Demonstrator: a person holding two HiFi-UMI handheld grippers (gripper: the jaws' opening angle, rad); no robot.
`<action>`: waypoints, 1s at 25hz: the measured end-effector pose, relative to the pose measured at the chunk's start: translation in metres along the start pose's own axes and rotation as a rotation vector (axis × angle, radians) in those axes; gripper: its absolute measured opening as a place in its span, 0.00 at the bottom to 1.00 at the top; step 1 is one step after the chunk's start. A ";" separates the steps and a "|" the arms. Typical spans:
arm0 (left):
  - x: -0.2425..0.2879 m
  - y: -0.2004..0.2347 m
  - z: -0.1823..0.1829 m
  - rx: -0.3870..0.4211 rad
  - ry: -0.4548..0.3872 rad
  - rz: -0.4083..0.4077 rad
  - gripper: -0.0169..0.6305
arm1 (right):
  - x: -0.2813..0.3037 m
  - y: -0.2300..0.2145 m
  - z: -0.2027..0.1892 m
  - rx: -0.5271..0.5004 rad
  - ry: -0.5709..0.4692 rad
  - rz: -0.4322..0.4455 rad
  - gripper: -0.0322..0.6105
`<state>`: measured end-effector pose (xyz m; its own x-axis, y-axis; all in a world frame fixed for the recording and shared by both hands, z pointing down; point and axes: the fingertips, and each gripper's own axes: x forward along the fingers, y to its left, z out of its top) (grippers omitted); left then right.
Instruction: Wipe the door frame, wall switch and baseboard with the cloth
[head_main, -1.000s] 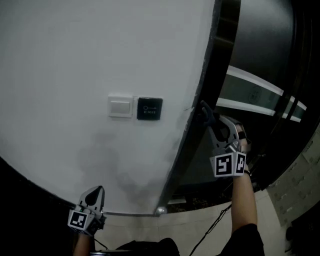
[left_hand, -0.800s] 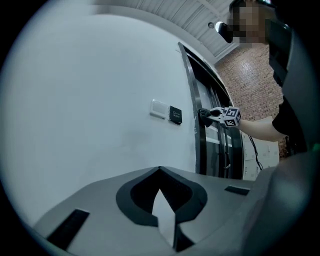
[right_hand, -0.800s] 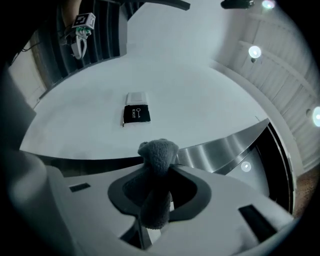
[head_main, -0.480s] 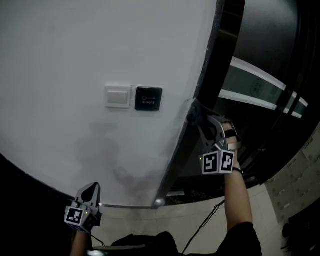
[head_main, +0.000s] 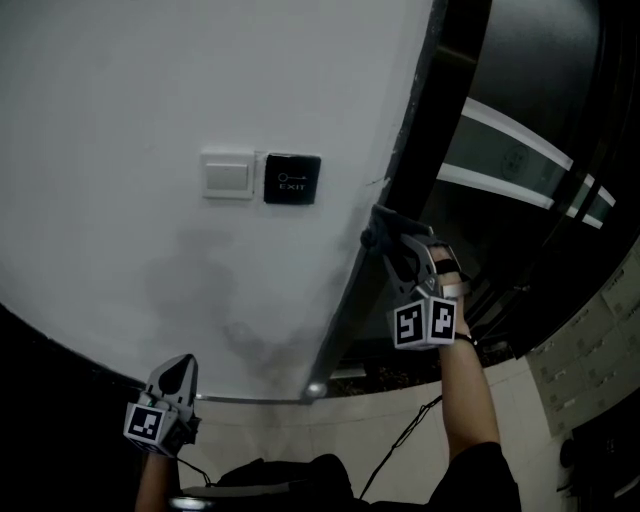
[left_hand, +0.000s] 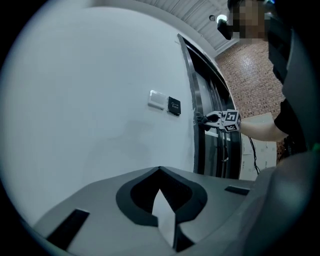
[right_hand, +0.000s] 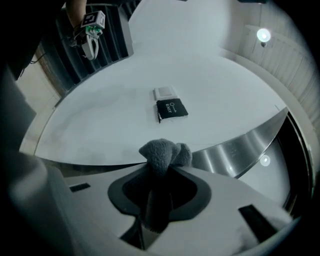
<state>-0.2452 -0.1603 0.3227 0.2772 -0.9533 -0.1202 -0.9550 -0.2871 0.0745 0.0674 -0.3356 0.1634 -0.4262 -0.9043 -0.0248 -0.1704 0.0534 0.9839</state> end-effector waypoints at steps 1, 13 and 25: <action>0.000 0.001 -0.001 -0.001 0.001 0.003 0.03 | 0.001 0.006 0.000 0.003 -0.002 0.011 0.18; -0.003 0.004 -0.008 0.003 0.035 0.016 0.03 | 0.002 0.073 -0.010 0.044 -0.015 0.098 0.18; 0.007 -0.009 -0.020 -0.006 0.070 0.007 0.03 | -0.003 0.131 -0.022 0.088 -0.050 0.160 0.18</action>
<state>-0.2319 -0.1665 0.3412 0.2770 -0.9595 -0.0505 -0.9565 -0.2804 0.0809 0.0656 -0.3353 0.2967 -0.4975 -0.8591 0.1199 -0.1729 0.2336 0.9568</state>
